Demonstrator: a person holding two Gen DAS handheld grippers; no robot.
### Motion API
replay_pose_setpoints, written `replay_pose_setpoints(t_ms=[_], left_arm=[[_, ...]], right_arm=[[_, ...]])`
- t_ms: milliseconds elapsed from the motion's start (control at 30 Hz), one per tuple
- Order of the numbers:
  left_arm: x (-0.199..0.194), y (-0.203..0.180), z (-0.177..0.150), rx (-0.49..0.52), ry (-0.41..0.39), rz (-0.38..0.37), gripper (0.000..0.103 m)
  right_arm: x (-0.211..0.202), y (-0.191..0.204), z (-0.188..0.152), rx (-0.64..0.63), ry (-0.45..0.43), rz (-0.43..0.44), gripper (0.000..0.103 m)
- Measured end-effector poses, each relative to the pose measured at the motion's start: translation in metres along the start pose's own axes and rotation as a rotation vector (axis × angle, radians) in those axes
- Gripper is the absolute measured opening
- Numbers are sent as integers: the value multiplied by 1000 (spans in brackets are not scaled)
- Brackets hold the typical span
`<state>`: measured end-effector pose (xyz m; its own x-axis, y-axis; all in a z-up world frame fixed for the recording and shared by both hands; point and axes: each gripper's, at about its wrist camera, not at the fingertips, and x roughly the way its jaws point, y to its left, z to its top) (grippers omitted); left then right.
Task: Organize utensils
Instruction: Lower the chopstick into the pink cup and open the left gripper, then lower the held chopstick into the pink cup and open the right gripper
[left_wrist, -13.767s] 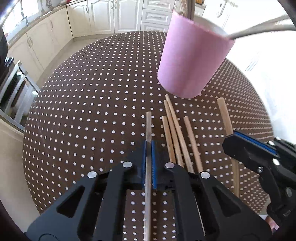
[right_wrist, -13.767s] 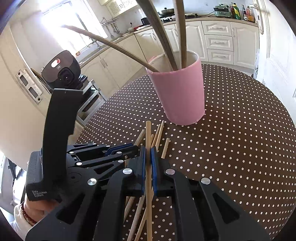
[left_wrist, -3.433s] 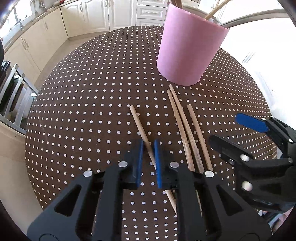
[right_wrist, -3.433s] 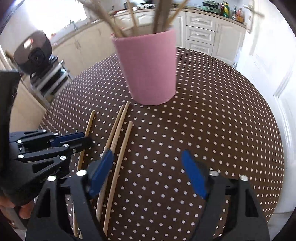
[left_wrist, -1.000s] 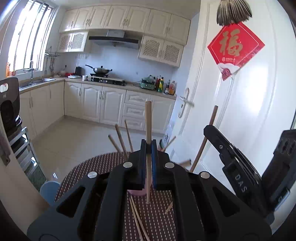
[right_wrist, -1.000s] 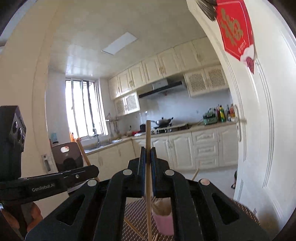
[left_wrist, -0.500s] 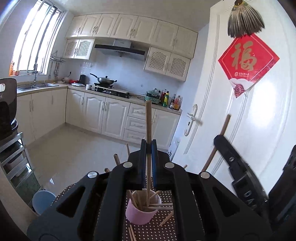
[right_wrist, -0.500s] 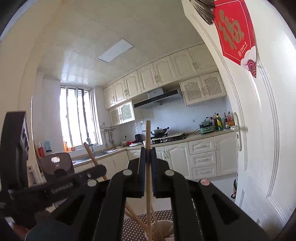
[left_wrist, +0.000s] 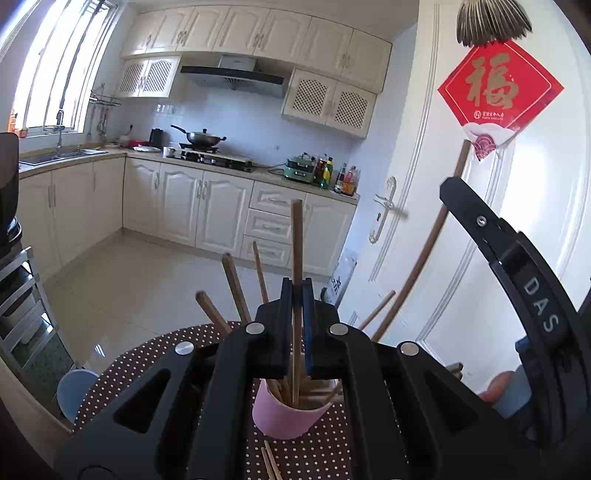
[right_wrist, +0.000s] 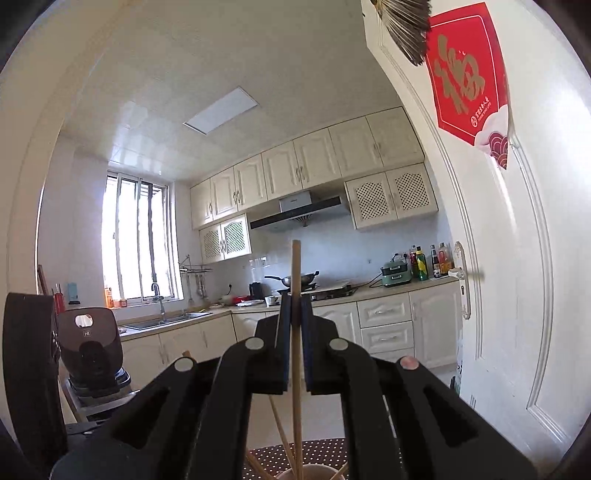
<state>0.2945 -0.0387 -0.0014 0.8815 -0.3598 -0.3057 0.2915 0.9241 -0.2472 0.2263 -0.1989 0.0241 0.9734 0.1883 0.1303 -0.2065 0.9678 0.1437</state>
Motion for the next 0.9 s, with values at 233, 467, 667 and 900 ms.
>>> replay_pose_setpoints(t_ms=[233,467,667,900], left_arm=[[1,2,-7,-2,19,-25,6],[0,-1,-12,26,38,-7,9],[-4,-1,-13,26,59,-5,17],[-13,-2,-13,26,52,11,44]], right_arm=[[6,-6,-6,-7,15,2,4],[10,-8,-12,-10,29,4,4],[9,-9,-21,-5,68,17,4],[4,-11,-28,2,112,33,4]])
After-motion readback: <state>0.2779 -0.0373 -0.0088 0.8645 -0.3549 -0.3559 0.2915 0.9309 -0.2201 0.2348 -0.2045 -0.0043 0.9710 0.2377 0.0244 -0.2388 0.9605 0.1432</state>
